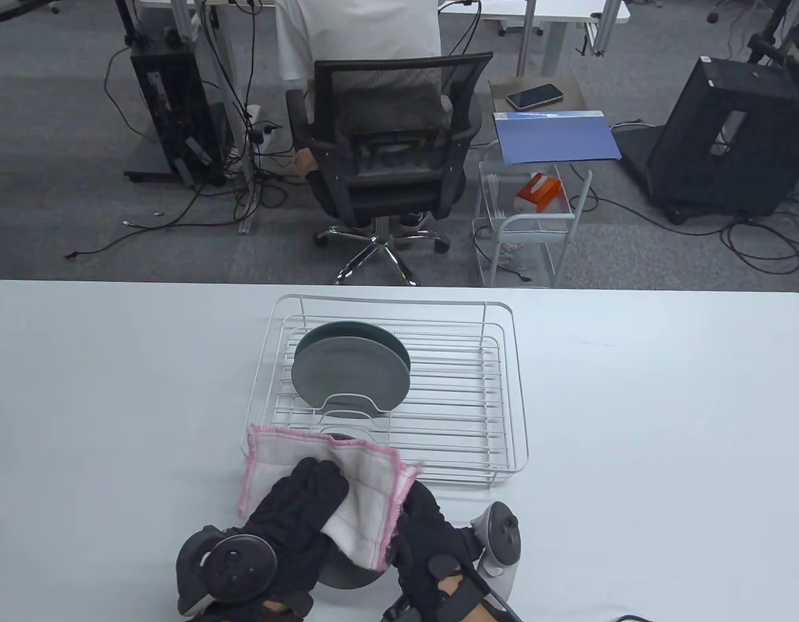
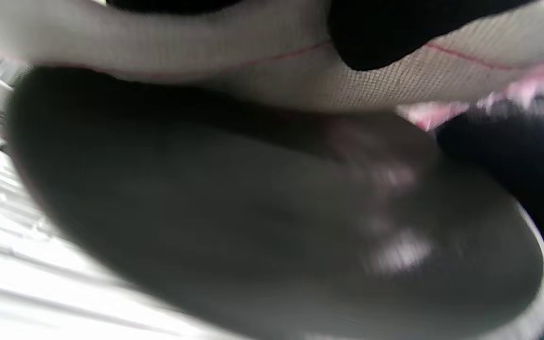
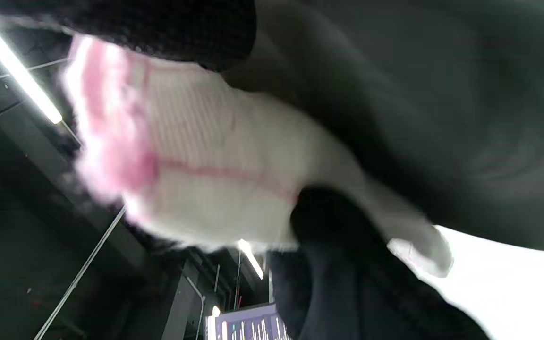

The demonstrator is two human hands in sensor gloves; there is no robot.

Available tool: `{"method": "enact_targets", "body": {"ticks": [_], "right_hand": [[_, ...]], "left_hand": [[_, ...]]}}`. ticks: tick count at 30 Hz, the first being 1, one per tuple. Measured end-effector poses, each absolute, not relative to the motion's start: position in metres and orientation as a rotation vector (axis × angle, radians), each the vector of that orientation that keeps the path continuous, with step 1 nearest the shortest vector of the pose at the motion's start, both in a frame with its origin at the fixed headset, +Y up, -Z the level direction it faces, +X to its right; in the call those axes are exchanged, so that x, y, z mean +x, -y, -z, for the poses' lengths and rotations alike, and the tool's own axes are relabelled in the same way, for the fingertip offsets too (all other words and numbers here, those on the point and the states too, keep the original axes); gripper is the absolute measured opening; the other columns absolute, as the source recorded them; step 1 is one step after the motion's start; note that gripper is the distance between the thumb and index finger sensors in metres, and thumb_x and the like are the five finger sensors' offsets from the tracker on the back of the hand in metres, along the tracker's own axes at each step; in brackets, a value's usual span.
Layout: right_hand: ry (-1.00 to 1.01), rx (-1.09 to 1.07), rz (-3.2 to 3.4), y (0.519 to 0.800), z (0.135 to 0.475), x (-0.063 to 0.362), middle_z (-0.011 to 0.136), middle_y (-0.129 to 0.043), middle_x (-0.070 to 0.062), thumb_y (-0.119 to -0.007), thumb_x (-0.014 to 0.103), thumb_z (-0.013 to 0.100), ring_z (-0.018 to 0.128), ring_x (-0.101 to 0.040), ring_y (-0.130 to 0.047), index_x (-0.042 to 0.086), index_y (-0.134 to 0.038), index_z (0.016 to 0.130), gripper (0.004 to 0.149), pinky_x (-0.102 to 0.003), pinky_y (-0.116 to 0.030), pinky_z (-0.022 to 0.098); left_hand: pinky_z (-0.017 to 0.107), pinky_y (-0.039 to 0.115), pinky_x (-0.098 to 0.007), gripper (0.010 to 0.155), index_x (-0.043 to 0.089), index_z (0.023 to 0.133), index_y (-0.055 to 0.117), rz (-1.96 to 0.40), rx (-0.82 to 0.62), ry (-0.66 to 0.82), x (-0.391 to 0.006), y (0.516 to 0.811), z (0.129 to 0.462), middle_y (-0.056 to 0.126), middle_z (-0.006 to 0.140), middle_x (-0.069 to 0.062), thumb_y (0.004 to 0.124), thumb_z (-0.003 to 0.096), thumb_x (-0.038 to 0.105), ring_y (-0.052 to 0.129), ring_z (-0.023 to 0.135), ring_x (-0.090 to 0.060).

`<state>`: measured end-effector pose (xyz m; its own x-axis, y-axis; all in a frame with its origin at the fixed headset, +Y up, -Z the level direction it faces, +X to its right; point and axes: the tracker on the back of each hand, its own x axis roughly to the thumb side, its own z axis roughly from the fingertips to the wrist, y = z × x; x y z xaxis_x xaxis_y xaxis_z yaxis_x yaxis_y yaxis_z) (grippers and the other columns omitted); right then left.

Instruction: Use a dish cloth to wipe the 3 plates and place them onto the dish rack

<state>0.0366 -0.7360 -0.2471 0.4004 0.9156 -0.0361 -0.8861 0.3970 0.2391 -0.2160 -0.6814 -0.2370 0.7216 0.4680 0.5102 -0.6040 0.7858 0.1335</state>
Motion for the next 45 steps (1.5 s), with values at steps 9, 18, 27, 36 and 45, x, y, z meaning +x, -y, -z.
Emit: {"method": "enact_targets", "body": {"ticks": [9, 18, 27, 36, 45], "right_hand": [[0.103, 0.162, -1.33, 0.718, 0.253, 0.07, 0.092, -0.063, -0.024, -0.071, 0.016, 0.046, 0.076, -0.049, -0.075, 0.008, -0.055, 0.095, 0.052, -0.063, -0.07, 0.053], [0.389, 0.276, -1.595, 0.683, 0.255, 0.084, 0.088, -0.072, -0.019, -0.073, 0.015, 0.045, 0.071, -0.042, -0.085, 0.012, -0.062, 0.092, 0.047, -0.059, -0.077, 0.051], [0.554, 0.435, -1.782, 0.638, 0.28, 0.082, 0.088, -0.073, -0.016, -0.074, 0.015, 0.045, 0.071, -0.04, -0.085, 0.014, -0.064, 0.09, 0.046, -0.058, -0.076, 0.053], [0.656, 0.459, -1.89, 0.604, 0.329, 0.08, 0.088, -0.074, -0.013, -0.075, 0.015, 0.045, 0.072, -0.038, -0.084, 0.017, -0.066, 0.089, 0.045, -0.057, -0.074, 0.054], [0.613, 0.511, -2.069, 0.615, 0.38, 0.043, 0.084, -0.079, -0.014, -0.078, 0.013, 0.042, 0.069, -0.04, -0.085, 0.016, -0.072, 0.085, 0.043, -0.059, -0.074, 0.052]], "left_hand": [[0.07, 0.067, -0.052, 0.051, 0.027, 0.104, 0.062, -0.853, 0.417, 0.308, -0.26, 0.677, 0.243, 0.083, 0.103, -0.007, 0.069, 0.056, 0.043, 0.086, 0.095, -0.033], [0.068, 0.068, -0.053, 0.051, 0.025, 0.104, 0.062, -0.944, 0.452, 0.204, -0.281, 0.678, 0.247, 0.085, 0.1, -0.009, 0.068, 0.0566, 0.042, 0.088, 0.092, -0.034], [0.067, 0.068, -0.054, 0.05, 0.024, 0.104, 0.062, -1.005, 0.465, 0.158, -0.29, 0.679, 0.247, 0.086, 0.098, -0.01, 0.068, 0.0569, 0.041, 0.088, 0.091, -0.035], [0.067, 0.067, -0.055, 0.051, 0.022, 0.104, 0.062, -1.014, 0.463, 0.096, -0.296, 0.681, 0.25, 0.086, 0.098, -0.011, 0.069, 0.0568, 0.04, 0.088, 0.09, -0.037], [0.066, 0.068, -0.055, 0.05, 0.022, 0.103, 0.063, -0.998, 0.45, 0.095, -0.294, 0.683, 0.251, 0.087, 0.097, -0.012, 0.069, 0.0566, 0.04, 0.089, 0.089, -0.037]]}}
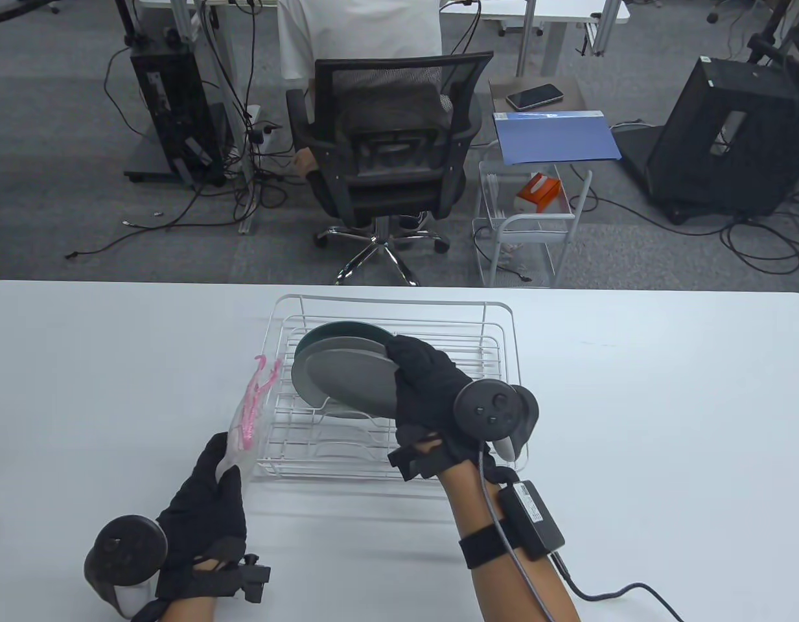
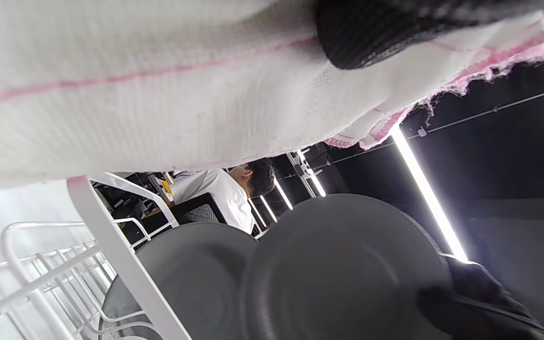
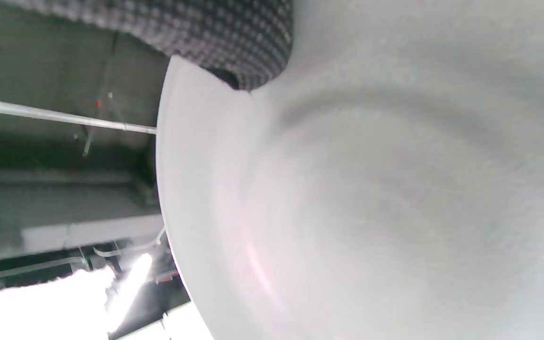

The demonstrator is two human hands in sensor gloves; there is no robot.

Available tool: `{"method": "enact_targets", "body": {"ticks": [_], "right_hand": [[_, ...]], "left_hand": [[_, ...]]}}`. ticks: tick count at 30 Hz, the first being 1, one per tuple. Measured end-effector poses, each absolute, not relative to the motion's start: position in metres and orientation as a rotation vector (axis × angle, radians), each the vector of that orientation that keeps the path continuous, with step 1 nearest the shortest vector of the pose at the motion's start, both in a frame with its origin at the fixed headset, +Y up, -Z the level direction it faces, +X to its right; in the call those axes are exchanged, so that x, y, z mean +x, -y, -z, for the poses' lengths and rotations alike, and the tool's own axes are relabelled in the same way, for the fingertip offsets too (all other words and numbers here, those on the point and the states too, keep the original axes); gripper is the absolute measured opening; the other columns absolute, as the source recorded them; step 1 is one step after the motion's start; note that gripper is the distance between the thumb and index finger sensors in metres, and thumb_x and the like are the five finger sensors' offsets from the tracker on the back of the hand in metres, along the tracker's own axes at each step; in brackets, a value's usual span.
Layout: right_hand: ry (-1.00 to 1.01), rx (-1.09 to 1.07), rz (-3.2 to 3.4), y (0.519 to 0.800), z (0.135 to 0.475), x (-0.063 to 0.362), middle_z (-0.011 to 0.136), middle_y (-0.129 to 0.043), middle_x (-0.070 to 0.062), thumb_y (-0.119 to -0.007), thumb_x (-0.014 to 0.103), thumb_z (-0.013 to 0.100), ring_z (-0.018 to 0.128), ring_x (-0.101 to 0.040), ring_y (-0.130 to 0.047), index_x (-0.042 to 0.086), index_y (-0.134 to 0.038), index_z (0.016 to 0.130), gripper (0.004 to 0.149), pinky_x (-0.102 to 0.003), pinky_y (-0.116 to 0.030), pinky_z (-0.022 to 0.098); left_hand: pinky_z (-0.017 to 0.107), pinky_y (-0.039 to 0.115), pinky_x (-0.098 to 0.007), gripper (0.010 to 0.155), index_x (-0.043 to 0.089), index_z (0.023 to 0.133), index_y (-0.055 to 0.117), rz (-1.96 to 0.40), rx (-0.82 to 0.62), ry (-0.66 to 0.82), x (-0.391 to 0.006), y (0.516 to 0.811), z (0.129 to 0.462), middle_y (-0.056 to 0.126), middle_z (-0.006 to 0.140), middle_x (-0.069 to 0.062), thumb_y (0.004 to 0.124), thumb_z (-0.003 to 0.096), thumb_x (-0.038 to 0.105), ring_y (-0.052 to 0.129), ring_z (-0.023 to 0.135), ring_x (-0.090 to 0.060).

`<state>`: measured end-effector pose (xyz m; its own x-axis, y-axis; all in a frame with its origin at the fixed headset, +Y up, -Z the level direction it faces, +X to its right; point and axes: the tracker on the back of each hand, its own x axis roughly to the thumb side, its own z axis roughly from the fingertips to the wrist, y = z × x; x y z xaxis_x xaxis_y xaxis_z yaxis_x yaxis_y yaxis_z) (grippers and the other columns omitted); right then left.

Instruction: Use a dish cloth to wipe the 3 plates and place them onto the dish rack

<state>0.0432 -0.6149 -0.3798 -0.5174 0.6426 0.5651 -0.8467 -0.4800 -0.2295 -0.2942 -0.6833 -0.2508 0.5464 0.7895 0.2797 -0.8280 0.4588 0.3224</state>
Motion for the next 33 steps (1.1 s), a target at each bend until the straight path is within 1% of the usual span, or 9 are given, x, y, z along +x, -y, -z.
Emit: {"method": "enact_targets", "body": {"ticks": [7, 11, 14, 18, 20, 24, 33], "right_hand": [[0.54, 0.551, -2.222, 0.635, 0.41, 0.012, 0.083, -0.079, -0.014, -0.079, 0.012, 0.042, 0.068, -0.04, -0.086, 0.017, -0.073, 0.084, 0.043, -0.059, -0.075, 0.051], [0.511, 0.573, -2.283, 0.641, 0.422, 0.001, 0.083, -0.08, -0.014, -0.079, 0.012, 0.042, 0.068, -0.04, -0.087, 0.017, -0.074, 0.084, 0.043, -0.058, -0.075, 0.051], [0.444, 0.595, -2.321, 0.646, 0.43, -0.008, 0.083, -0.081, -0.014, -0.08, 0.012, 0.042, 0.068, -0.04, -0.087, 0.017, -0.075, 0.084, 0.043, -0.058, -0.076, 0.051], [0.387, 0.606, -2.366, 0.651, 0.437, -0.02, 0.082, -0.082, -0.014, -0.081, 0.014, 0.041, 0.067, -0.041, -0.088, 0.017, -0.077, 0.084, 0.042, -0.058, -0.077, 0.049], [0.335, 0.599, -2.395, 0.654, 0.44, -0.025, 0.083, -0.082, -0.015, -0.081, 0.015, 0.042, 0.068, -0.041, -0.088, 0.016, -0.077, 0.084, 0.042, -0.058, -0.077, 0.049], [0.294, 0.567, -2.467, 0.659, 0.444, -0.032, 0.083, -0.083, -0.015, -0.082, 0.018, 0.042, 0.069, -0.042, -0.088, 0.016, -0.08, 0.084, 0.042, -0.059, -0.076, 0.049], [0.395, 0.503, -2.514, 0.649, 0.438, -0.027, 0.081, -0.085, -0.016, -0.083, 0.022, 0.042, 0.067, -0.043, -0.089, 0.013, -0.079, 0.086, 0.045, -0.06, -0.077, 0.048]], "left_hand": [[0.066, 0.068, -0.055, 0.051, 0.021, 0.103, 0.064, -0.995, 0.442, 0.1, -0.293, 0.684, 0.251, 0.087, 0.097, -0.012, 0.069, 0.0564, 0.04, 0.089, 0.089, -0.037], [0.066, 0.068, -0.055, 0.05, 0.022, 0.103, 0.064, -0.993, 0.433, 0.102, -0.292, 0.684, 0.252, 0.087, 0.097, -0.012, 0.069, 0.0565, 0.04, 0.089, 0.089, -0.037], [0.066, 0.068, -0.055, 0.051, 0.022, 0.103, 0.064, -0.991, 0.425, 0.109, -0.291, 0.684, 0.252, 0.088, 0.097, -0.012, 0.07, 0.0564, 0.04, 0.089, 0.089, -0.037], [0.065, 0.068, -0.055, 0.05, 0.021, 0.103, 0.064, -0.985, 0.423, 0.12, -0.289, 0.684, 0.252, 0.088, 0.097, -0.012, 0.07, 0.0564, 0.04, 0.089, 0.088, -0.037], [0.065, 0.068, -0.055, 0.051, 0.021, 0.103, 0.064, -0.985, 0.422, 0.123, -0.288, 0.684, 0.252, 0.088, 0.096, -0.012, 0.07, 0.0563, 0.04, 0.09, 0.088, -0.037], [0.065, 0.068, -0.055, 0.051, 0.022, 0.103, 0.064, -0.988, 0.416, 0.13, -0.288, 0.684, 0.252, 0.088, 0.096, -0.012, 0.07, 0.0563, 0.04, 0.09, 0.088, -0.037], [0.065, 0.068, -0.055, 0.051, 0.021, 0.103, 0.065, -0.989, 0.411, 0.136, -0.286, 0.685, 0.252, 0.088, 0.096, -0.012, 0.07, 0.0563, 0.04, 0.09, 0.088, -0.038]]}}
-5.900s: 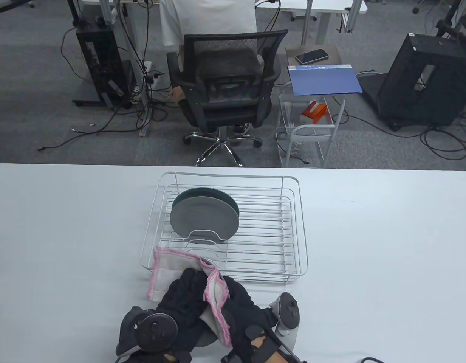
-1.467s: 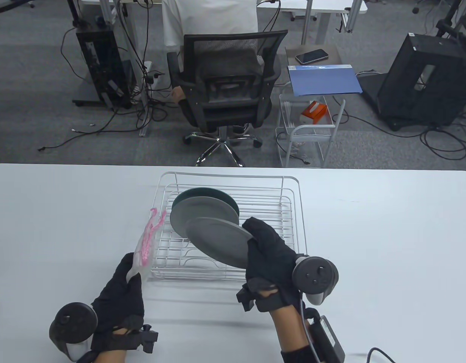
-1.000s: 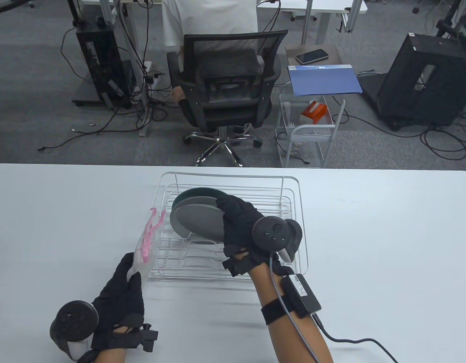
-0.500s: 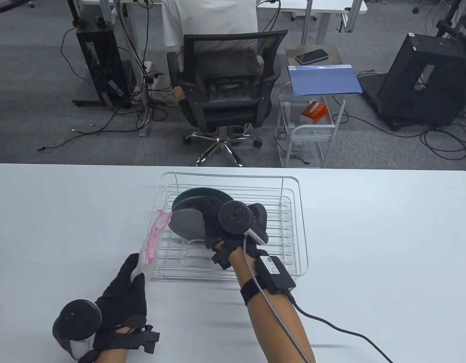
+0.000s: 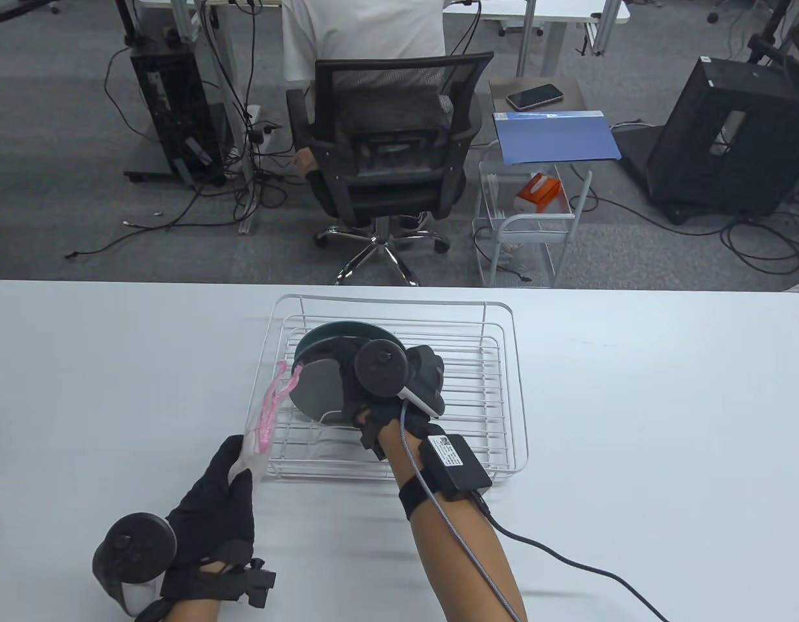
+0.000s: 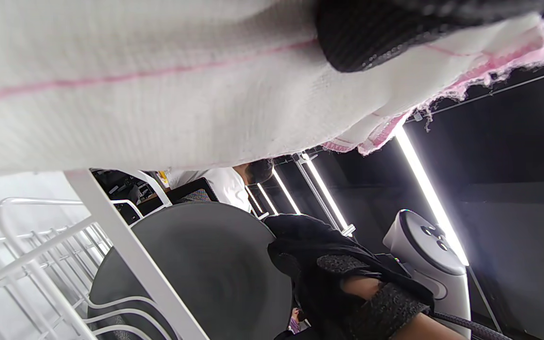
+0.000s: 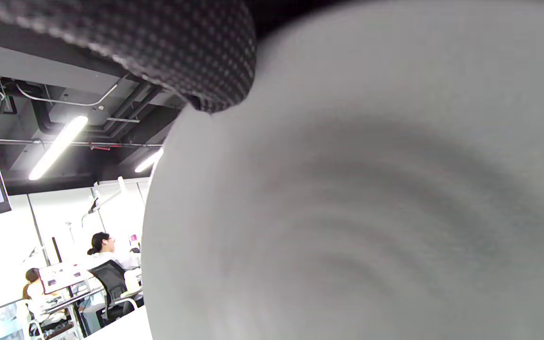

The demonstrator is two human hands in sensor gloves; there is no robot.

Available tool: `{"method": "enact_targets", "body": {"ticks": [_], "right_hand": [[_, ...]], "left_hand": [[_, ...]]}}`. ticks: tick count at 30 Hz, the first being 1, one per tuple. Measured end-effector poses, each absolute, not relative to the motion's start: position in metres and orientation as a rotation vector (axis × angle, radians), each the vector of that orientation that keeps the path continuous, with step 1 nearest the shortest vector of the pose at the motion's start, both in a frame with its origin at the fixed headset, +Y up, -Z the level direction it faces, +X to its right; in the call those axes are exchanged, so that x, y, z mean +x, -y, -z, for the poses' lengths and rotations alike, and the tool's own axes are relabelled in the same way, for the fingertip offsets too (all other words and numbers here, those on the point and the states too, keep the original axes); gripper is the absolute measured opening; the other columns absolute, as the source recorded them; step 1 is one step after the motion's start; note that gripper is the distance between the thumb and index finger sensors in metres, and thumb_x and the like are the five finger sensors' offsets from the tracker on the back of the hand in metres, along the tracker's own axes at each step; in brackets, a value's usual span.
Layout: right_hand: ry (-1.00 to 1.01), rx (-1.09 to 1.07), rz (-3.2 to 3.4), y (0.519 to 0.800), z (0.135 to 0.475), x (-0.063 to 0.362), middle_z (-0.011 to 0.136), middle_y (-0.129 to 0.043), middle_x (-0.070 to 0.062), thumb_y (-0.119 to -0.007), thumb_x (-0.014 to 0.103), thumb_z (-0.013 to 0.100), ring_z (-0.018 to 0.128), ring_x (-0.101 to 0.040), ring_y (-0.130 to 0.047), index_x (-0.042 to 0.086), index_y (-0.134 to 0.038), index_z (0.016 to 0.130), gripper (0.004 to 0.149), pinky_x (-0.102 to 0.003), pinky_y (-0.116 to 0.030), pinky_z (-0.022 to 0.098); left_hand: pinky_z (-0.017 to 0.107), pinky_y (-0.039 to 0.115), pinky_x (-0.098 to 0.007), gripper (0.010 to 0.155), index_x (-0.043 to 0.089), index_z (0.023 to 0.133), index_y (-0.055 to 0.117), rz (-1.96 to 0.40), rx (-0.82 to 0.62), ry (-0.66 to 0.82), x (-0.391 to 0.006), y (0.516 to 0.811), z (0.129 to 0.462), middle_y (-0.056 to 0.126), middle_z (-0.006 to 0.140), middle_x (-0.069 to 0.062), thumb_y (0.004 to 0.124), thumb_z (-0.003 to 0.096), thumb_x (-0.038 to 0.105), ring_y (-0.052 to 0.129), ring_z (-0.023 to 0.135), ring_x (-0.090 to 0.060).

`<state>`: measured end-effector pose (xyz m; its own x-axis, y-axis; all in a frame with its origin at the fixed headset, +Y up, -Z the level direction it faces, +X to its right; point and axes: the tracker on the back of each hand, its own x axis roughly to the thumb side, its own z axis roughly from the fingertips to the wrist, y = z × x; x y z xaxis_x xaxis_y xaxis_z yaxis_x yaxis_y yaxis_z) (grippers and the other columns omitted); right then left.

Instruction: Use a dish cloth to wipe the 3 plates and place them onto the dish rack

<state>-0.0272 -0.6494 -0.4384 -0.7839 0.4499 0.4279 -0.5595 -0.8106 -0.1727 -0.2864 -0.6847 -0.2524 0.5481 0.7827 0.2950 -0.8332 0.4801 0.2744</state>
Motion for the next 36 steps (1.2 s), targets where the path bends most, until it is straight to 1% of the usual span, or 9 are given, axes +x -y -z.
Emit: {"method": "enact_targets", "body": {"ticks": [5, 10, 13, 17, 19, 22, 25, 30, 36], "right_hand": [[0.488, 0.455, -2.446, 0.639, 0.427, -0.017, 0.083, -0.082, -0.017, -0.082, 0.023, 0.042, 0.069, -0.044, -0.087, 0.013, -0.077, 0.087, 0.046, -0.061, -0.075, 0.049], [0.51, 0.396, -2.388, 0.633, 0.408, -0.002, 0.088, -0.075, -0.019, -0.082, 0.025, 0.043, 0.074, -0.046, -0.08, 0.012, -0.073, 0.089, 0.048, -0.063, -0.069, 0.053], [0.425, 0.357, -2.297, 0.636, 0.389, 0.009, 0.09, -0.071, -0.021, -0.078, 0.034, 0.046, 0.076, -0.048, -0.076, 0.011, -0.07, 0.091, 0.051, -0.064, -0.068, 0.054], [0.282, 0.356, -2.152, 0.646, 0.356, 0.022, 0.094, -0.064, -0.023, -0.077, 0.041, 0.048, 0.08, -0.052, -0.068, 0.009, -0.065, 0.095, 0.058, -0.066, -0.063, 0.055], [0.216, 0.372, -2.12, 0.654, 0.333, 0.031, 0.096, -0.062, -0.024, -0.076, 0.043, 0.048, 0.081, -0.054, -0.065, 0.009, -0.063, 0.096, 0.06, -0.067, -0.062, 0.055], [0.145, 0.404, -2.113, 0.664, 0.307, 0.042, 0.098, -0.059, -0.024, -0.074, 0.048, 0.049, 0.084, -0.055, -0.06, 0.009, -0.062, 0.097, 0.063, -0.068, -0.059, 0.057], [0.133, 0.406, -2.1, 0.68, 0.283, 0.058, 0.098, -0.059, -0.025, -0.073, 0.05, 0.049, 0.084, -0.056, -0.058, 0.009, -0.061, 0.098, 0.065, -0.069, -0.057, 0.057], [0.114, 0.409, -2.098, 0.7, 0.267, 0.083, 0.099, -0.057, -0.025, -0.072, 0.053, 0.049, 0.085, -0.056, -0.056, 0.008, -0.06, 0.099, 0.067, -0.069, -0.055, 0.059], [0.133, 0.333, -2.007, 0.726, 0.262, 0.109, 0.097, -0.059, -0.026, -0.071, 0.052, 0.049, 0.084, -0.056, -0.055, 0.006, -0.061, 0.098, 0.067, -0.07, -0.053, 0.059]], "left_hand": [[0.065, 0.068, -0.055, 0.051, 0.021, 0.103, 0.065, -0.988, 0.407, 0.138, -0.286, 0.685, 0.253, 0.088, 0.096, -0.012, 0.07, 0.0563, 0.04, 0.09, 0.088, -0.038], [0.065, 0.068, -0.056, 0.05, 0.021, 0.103, 0.065, -0.969, 0.41, 0.144, -0.284, 0.685, 0.252, 0.088, 0.096, -0.012, 0.07, 0.0562, 0.04, 0.09, 0.088, -0.038], [0.065, 0.068, -0.056, 0.05, 0.021, 0.103, 0.065, -0.954, 0.414, 0.15, -0.283, 0.684, 0.251, 0.089, 0.096, -0.012, 0.07, 0.056, 0.04, 0.09, 0.088, -0.038], [0.064, 0.068, -0.056, 0.051, 0.021, 0.102, 0.066, -0.909, 0.422, 0.169, -0.279, 0.683, 0.25, 0.089, 0.095, -0.013, 0.071, 0.0556, 0.039, 0.09, 0.087, -0.038], [0.064, 0.069, -0.056, 0.051, 0.02, 0.102, 0.067, -0.861, 0.422, 0.193, -0.273, 0.682, 0.248, 0.089, 0.095, -0.013, 0.071, 0.0554, 0.039, 0.091, 0.087, -0.039], [0.063, 0.069, -0.057, 0.05, 0.02, 0.102, 0.068, -0.779, 0.419, 0.235, -0.263, 0.681, 0.246, 0.09, 0.094, -0.014, 0.072, 0.055, 0.039, 0.091, 0.086, -0.039], [0.063, 0.069, -0.056, 0.05, 0.021, 0.101, 0.068, -0.672, 0.41, 0.283, -0.251, 0.682, 0.243, 0.091, 0.094, -0.013, 0.072, 0.0547, 0.039, 0.092, 0.086, -0.038], [0.063, 0.071, -0.056, 0.05, 0.022, 0.1, 0.07, -0.506, 0.341, 0.357, -0.229, 0.689, 0.242, 0.093, 0.093, -0.012, 0.073, 0.0534, 0.04, 0.094, 0.085, -0.038], [0.064, 0.07, -0.056, 0.05, 0.023, 0.1, 0.071, -0.31, 0.157, 0.412, -0.205, 0.705, 0.244, 0.092, 0.095, -0.011, 0.073, 0.0534, 0.04, 0.092, 0.087, -0.037]]}}
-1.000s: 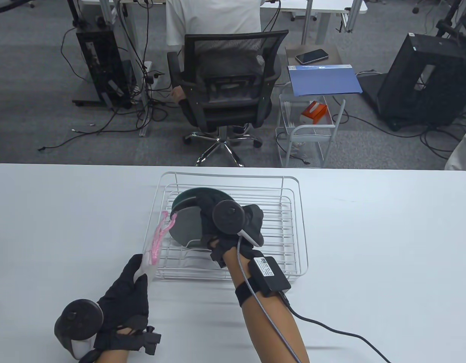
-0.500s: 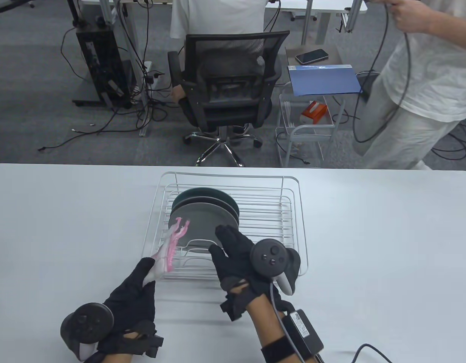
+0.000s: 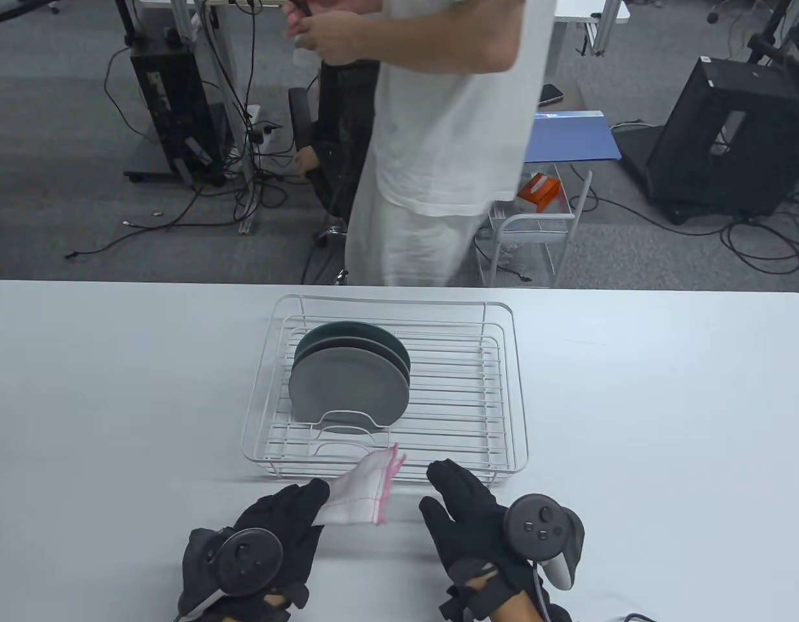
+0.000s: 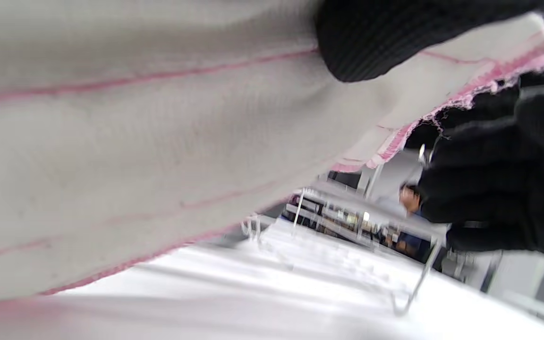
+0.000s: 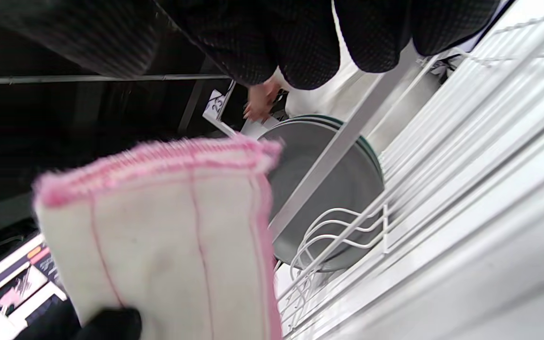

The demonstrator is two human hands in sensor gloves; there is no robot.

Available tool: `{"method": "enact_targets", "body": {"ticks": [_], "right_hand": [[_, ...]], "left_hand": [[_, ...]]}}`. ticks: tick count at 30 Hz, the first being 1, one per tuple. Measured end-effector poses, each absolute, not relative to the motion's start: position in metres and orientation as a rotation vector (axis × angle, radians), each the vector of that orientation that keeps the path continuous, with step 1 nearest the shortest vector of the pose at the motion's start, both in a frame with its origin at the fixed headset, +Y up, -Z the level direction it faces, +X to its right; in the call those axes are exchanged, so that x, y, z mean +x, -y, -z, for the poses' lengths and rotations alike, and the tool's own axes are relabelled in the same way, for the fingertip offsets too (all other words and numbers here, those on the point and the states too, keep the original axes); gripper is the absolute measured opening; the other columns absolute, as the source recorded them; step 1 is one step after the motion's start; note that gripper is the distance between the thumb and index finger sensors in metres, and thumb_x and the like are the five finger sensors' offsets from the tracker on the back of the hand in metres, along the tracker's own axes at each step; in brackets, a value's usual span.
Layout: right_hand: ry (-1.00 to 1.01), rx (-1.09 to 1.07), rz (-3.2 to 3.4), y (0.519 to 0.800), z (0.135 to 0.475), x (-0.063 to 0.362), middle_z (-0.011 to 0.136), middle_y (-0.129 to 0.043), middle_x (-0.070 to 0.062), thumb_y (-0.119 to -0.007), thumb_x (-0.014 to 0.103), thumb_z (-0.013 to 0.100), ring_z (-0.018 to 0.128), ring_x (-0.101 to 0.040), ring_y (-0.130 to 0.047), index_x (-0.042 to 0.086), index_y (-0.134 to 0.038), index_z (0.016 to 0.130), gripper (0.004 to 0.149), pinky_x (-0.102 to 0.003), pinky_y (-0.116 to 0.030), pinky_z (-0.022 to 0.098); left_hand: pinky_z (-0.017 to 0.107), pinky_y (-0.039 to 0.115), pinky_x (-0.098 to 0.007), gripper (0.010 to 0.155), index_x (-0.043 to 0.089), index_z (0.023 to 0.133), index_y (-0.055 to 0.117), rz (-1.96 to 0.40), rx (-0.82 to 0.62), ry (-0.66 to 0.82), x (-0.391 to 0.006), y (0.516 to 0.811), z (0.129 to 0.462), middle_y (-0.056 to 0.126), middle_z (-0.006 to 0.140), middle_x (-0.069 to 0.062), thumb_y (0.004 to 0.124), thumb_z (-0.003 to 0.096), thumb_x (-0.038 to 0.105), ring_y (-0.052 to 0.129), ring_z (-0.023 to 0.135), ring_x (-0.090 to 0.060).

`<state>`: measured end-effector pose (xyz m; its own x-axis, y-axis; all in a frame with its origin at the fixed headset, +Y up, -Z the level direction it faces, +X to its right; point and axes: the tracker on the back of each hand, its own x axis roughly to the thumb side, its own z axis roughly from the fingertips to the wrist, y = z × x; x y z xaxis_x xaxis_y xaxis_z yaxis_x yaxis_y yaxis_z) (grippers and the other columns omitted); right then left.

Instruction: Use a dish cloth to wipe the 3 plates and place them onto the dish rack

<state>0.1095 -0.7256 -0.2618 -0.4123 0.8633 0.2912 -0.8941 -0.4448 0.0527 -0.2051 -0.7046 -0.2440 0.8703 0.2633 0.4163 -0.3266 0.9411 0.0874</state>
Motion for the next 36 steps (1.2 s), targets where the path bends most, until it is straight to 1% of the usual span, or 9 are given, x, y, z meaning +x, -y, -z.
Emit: {"method": "enact_targets", "body": {"ticks": [5, 11, 14, 17, 19, 21, 32, 33, 36], "right_hand": [[0.092, 0.34, -1.976, 0.726, 0.264, 0.11, 0.096, -0.058, -0.028, -0.07, 0.05, 0.049, 0.084, -0.057, -0.054, 0.005, -0.06, 0.097, 0.067, -0.07, -0.053, 0.059], [0.053, 0.371, -1.979, 0.728, 0.264, 0.101, 0.096, -0.058, -0.028, -0.07, 0.049, 0.05, 0.084, -0.057, -0.054, 0.004, -0.06, 0.097, 0.066, -0.069, -0.053, 0.059], [0.045, 0.379, -1.985, 0.728, 0.264, 0.098, 0.096, -0.058, -0.028, -0.071, 0.049, 0.05, 0.084, -0.057, -0.054, 0.004, -0.06, 0.097, 0.066, -0.069, -0.053, 0.059], [0.044, 0.391, -1.981, 0.727, 0.263, 0.097, 0.096, -0.058, -0.028, -0.071, 0.049, 0.05, 0.084, -0.057, -0.054, 0.004, -0.06, 0.097, 0.066, -0.069, -0.053, 0.058], [0.044, 0.392, -1.971, 0.728, 0.264, 0.097, 0.096, -0.058, -0.028, -0.071, 0.049, 0.05, 0.084, -0.057, -0.054, 0.004, -0.06, 0.097, 0.066, -0.069, -0.053, 0.058], [0.042, 0.391, -1.971, 0.728, 0.264, 0.097, 0.096, -0.058, -0.028, -0.071, 0.049, 0.05, 0.084, -0.057, -0.054, 0.004, -0.06, 0.097, 0.066, -0.069, -0.053, 0.058], [0.013, 0.39, -1.967, 0.728, 0.265, 0.097, 0.095, -0.058, -0.029, -0.071, 0.049, 0.05, 0.085, -0.057, -0.053, 0.003, -0.06, 0.097, 0.066, -0.07, -0.053, 0.059], [0.009, 0.392, -1.968, 0.728, 0.265, 0.097, 0.096, -0.058, -0.029, -0.071, 0.048, 0.05, 0.085, -0.057, -0.053, 0.003, -0.06, 0.097, 0.066, -0.07, -0.052, 0.059], [0.0, 0.407, -1.976, 0.727, 0.266, 0.096, 0.096, -0.058, -0.029, -0.071, 0.049, 0.05, 0.085, -0.057, -0.053, 0.003, -0.06, 0.097, 0.066, -0.07, -0.052, 0.059]], "left_hand": [[0.066, 0.068, -0.056, 0.051, 0.023, 0.101, 0.07, -0.104, -0.011, 0.433, -0.18, 0.729, 0.249, 0.089, 0.099, -0.012, 0.074, 0.0534, 0.04, 0.089, 0.091, -0.038], [0.068, 0.065, -0.057, 0.053, 0.023, 0.104, 0.066, 0.104, -0.125, 0.399, -0.156, 0.753, 0.252, 0.08, 0.105, -0.013, 0.073, 0.0536, 0.04, 0.082, 0.096, -0.04], [0.07, 0.061, -0.058, 0.055, 0.022, 0.105, 0.062, 0.174, -0.242, 0.397, -0.149, 0.765, 0.253, 0.068, 0.109, -0.015, 0.072, 0.0542, 0.04, 0.073, 0.1, -0.042], [0.07, 0.059, -0.059, 0.058, 0.02, 0.106, 0.057, 0.203, -0.265, 0.403, -0.145, 0.768, 0.251, 0.06, 0.11, -0.017, 0.073, 0.0537, 0.04, 0.066, 0.102, -0.045], [0.072, 0.053, -0.061, 0.063, 0.019, 0.108, 0.048, 0.189, -0.373, 0.395, -0.144, 0.772, 0.249, 0.047, 0.112, -0.02, 0.072, 0.0542, 0.042, 0.053, 0.105, -0.048], [0.072, 0.049, -0.062, 0.067, 0.019, 0.109, 0.041, 0.158, -0.423, 0.393, -0.145, 0.773, 0.249, 0.037, 0.113, -0.022, 0.071, 0.0548, 0.044, 0.044, 0.106, -0.05], [0.072, 0.031, -0.067, 0.08, 0.024, 0.113, 0.033, -0.164, -0.623, 0.421, -0.165, 0.773, 0.254, 0.016, 0.114, -0.027, 0.069, 0.0533, 0.064, 0.014, 0.104, -0.055], [0.072, 0.03, -0.067, 0.079, 0.025, 0.113, 0.035, -0.195, -0.617, 0.425, -0.168, 0.771, 0.255, 0.017, 0.115, -0.025, 0.068, 0.0533, 0.065, 0.015, 0.104, -0.054], [0.073, 0.038, -0.065, 0.075, 0.026, 0.113, 0.042, -0.275, -0.529, 0.423, -0.179, 0.76, 0.26, 0.035, 0.12, -0.019, 0.068, 0.0532, 0.064, 0.031, 0.108, -0.051]]}}
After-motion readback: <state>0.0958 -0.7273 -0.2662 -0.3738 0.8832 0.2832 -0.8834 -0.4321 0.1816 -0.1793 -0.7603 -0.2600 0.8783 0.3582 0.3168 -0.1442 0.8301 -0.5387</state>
